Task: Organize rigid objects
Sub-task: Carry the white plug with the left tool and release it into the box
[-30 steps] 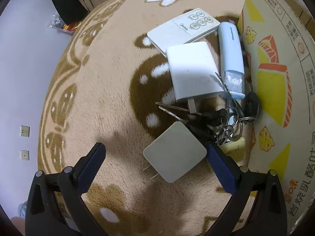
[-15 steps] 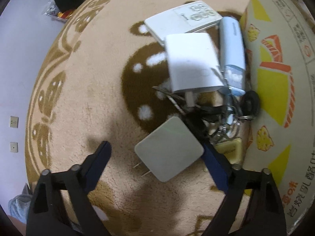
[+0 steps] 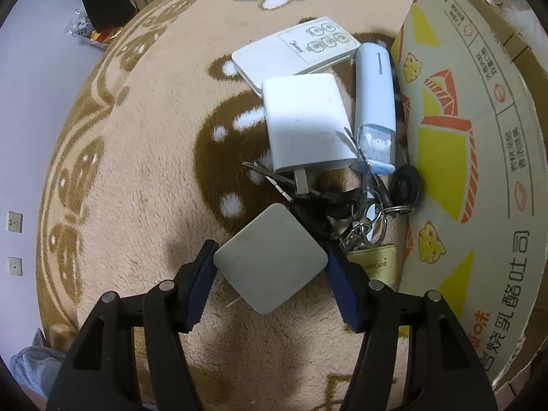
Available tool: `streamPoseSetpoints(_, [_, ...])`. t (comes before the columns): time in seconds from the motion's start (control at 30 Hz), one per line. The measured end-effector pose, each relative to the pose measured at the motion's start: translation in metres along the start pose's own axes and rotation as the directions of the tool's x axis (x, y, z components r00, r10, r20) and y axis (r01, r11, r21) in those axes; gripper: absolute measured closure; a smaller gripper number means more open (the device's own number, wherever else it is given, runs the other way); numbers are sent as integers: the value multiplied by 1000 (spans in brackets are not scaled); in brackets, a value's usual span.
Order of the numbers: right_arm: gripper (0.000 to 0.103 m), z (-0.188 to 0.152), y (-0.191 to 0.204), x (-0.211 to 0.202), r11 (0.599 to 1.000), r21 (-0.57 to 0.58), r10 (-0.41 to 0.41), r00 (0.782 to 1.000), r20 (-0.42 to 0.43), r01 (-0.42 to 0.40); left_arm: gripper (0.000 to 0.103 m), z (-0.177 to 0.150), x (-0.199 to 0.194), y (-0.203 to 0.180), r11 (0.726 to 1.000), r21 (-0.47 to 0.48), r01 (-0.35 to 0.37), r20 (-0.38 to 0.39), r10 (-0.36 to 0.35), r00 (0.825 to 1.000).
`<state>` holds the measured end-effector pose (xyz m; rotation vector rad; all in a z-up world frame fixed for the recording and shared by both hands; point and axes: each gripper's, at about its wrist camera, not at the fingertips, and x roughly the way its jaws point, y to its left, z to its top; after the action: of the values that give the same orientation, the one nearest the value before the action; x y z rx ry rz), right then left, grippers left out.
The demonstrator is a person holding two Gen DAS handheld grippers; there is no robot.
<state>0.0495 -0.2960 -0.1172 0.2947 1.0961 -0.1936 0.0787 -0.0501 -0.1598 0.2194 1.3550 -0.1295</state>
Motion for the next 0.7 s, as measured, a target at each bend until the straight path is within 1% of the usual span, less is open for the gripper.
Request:
streamPoseSetpoints(0.2, [93, 0, 0, 0, 1000, 1, 1, 1000, 0, -1, 42, 2, -14, -1, 1000, -6, 4, 29, -4, 1000])
streamPoseSetpoints(0.3, [93, 0, 0, 0, 1000, 0, 1, 1000, 0, -1, 42, 1, -19, 1, 999, -11, -31, 63, 31, 998])
streamPoseSetpoints(0.37, [93, 0, 0, 0, 1000, 0, 0, 1000, 0, 0, 42, 0, -25, 5, 998, -31, -52, 90, 55, 994])
streamPoseSetpoints(0.47, [93, 0, 1, 0, 1000, 0, 0, 1000, 0, 0, 42, 3, -33, 16, 996, -79, -39, 111, 48, 993])
streamPoseSetpoints(0.57, [93, 0, 1, 0, 1000, -1, 0, 1000, 0, 0, 42, 4, -45, 19, 993, -95, -66, 146, 79, 986])
streamPoseSetpoints(0.6, [93, 0, 0, 0, 1000, 0, 0, 1000, 0, 0, 42, 5, -48, 18, 994, -92, -66, 154, 79, 985])
streamPoseSetpoints(0.67, [93, 0, 1, 0, 1000, 1, 0, 1000, 0, 0, 42, 9, -61, 14, 997, -69, -42, 197, 55, 979])
streamPoseSetpoints(0.7, [93, 0, 1, 0, 1000, 0, 0, 1000, 1, 0, 42, 10, -71, 10, 998, -51, -42, 226, 53, 973])
